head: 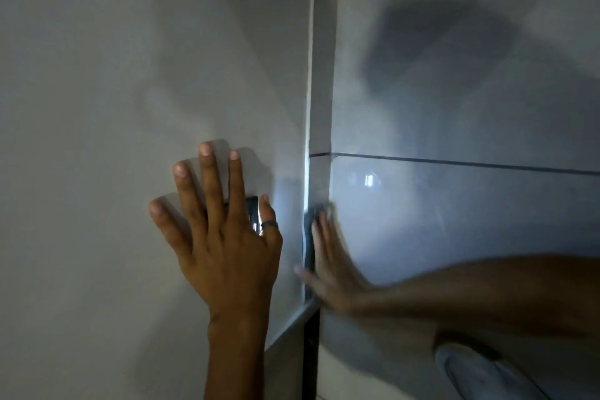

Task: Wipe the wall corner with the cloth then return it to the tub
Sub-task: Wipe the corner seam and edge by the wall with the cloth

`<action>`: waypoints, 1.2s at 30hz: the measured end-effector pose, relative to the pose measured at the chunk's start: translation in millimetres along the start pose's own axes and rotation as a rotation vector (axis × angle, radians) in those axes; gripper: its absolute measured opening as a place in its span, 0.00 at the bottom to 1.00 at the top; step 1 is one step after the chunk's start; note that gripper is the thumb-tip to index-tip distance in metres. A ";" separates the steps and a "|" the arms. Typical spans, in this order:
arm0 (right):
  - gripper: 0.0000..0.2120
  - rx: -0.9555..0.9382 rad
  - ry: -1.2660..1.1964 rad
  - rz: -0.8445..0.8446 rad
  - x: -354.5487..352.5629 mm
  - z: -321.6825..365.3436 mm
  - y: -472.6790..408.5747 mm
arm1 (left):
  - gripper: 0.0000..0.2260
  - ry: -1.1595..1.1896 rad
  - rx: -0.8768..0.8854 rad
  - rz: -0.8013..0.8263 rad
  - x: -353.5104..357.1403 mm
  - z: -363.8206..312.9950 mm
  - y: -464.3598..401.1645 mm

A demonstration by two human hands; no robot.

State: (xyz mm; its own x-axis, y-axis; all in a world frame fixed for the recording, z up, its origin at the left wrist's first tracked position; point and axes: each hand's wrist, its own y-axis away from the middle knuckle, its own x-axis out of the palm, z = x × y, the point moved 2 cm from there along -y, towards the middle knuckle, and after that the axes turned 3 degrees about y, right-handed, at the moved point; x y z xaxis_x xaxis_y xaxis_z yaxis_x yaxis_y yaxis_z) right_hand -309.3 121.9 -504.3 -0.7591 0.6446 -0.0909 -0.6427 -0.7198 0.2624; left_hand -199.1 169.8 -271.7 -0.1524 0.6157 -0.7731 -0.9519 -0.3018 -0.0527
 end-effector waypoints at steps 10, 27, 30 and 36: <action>0.40 -0.195 0.043 -0.009 -31.6 -10.8 -31.1 | 0.31 0.000 -0.032 -0.002 1.2 -11.5 -18.9; 0.35 -0.011 -0.136 -0.464 -108.1 20.9 -142.6 | 0.31 0.004 -0.045 0.075 -1.8 -16.3 -24.9; 0.43 -0.061 -0.027 -0.052 -31.4 -3.4 -35.7 | 0.30 0.004 -0.047 0.072 -2.0 -16.2 -24.0; 0.40 -0.151 0.030 0.239 -4.7 -26.0 14.7 | 0.31 0.036 -0.038 0.069 -1.5 -15.1 -24.1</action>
State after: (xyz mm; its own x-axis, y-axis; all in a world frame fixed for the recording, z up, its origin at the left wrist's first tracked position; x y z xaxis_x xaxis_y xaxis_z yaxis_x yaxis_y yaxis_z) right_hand -317.9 101.6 -525.0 -0.8923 0.4456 -0.0728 -0.4515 -0.8822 0.1337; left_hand -171.9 165.2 -278.9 -0.2066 0.5659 -0.7982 -0.9287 -0.3702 -0.0220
